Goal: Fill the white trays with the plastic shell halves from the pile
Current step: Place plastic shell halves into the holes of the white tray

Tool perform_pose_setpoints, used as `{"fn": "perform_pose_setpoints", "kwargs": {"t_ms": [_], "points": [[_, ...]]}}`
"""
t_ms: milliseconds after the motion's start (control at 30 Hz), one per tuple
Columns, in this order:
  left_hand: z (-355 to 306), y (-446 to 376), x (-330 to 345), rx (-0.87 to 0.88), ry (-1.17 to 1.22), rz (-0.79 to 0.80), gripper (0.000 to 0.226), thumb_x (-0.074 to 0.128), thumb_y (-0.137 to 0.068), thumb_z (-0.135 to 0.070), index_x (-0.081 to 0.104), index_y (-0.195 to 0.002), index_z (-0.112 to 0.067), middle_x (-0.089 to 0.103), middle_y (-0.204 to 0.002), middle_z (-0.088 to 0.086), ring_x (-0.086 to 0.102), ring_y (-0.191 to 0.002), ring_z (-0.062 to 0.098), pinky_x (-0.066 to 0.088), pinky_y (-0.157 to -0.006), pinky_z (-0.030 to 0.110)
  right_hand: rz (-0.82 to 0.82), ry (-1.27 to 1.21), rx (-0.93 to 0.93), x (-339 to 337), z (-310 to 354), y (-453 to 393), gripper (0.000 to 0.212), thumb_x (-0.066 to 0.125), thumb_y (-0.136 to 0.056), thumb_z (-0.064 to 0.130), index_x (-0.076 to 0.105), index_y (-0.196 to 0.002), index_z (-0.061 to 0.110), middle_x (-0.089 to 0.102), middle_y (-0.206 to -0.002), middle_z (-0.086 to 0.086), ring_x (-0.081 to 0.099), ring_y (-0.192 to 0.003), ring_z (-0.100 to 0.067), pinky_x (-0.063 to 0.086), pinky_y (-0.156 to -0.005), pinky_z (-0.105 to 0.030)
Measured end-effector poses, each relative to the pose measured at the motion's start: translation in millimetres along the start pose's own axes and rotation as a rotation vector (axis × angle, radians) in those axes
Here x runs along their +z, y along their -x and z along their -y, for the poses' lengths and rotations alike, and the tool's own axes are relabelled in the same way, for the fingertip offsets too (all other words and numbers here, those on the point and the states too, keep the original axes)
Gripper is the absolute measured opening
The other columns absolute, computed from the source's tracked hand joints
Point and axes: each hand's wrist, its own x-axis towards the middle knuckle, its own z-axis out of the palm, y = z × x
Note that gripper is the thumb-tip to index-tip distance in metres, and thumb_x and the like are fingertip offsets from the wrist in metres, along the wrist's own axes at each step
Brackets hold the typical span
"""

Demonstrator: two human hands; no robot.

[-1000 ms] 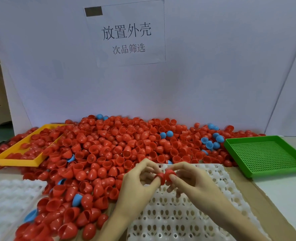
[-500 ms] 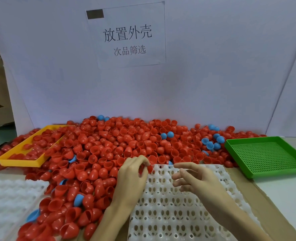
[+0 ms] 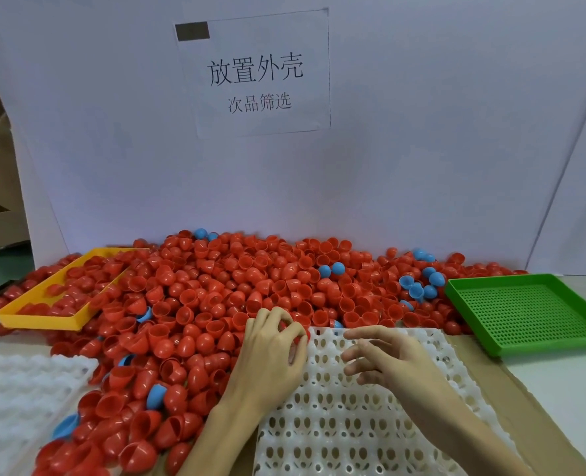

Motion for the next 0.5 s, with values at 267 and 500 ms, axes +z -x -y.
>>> {"fn": "perform_pose_setpoints", "kwargs": {"t_ms": [267,500], "points": [[2.2,8.0,-2.6,0.057,0.056,0.055,0.033,0.055,-0.107,-0.039,0.07,-0.135,-0.03,0.061,-0.144,-0.015,0.038,-0.125,-0.012,0.02,-0.108,0.005,-0.016,0.128,-0.068,-4.5,7.0,-2.4,0.025,0.053,-0.105,0.004,0.076,-0.104,0.012,0.079,-0.09,-0.008,0.077,-0.081,-0.023,0.059,-0.069,-0.026],[4.5,9.8,0.8,0.1,0.005,0.07,0.039,0.047,-0.109,-0.043,0.063,-0.143,-0.03,0.053,-0.153,-0.013,0.044,-0.141,-0.001,0.02,-0.118,0.014,-0.089,0.552,-0.177,-10.7,26.6,-34.9,0.017,0.056,-0.104,0.013,0.069,-0.107,0.024,0.076,-0.093,0.003,0.075,-0.08,-0.008,0.061,-0.067,-0.023]]}}
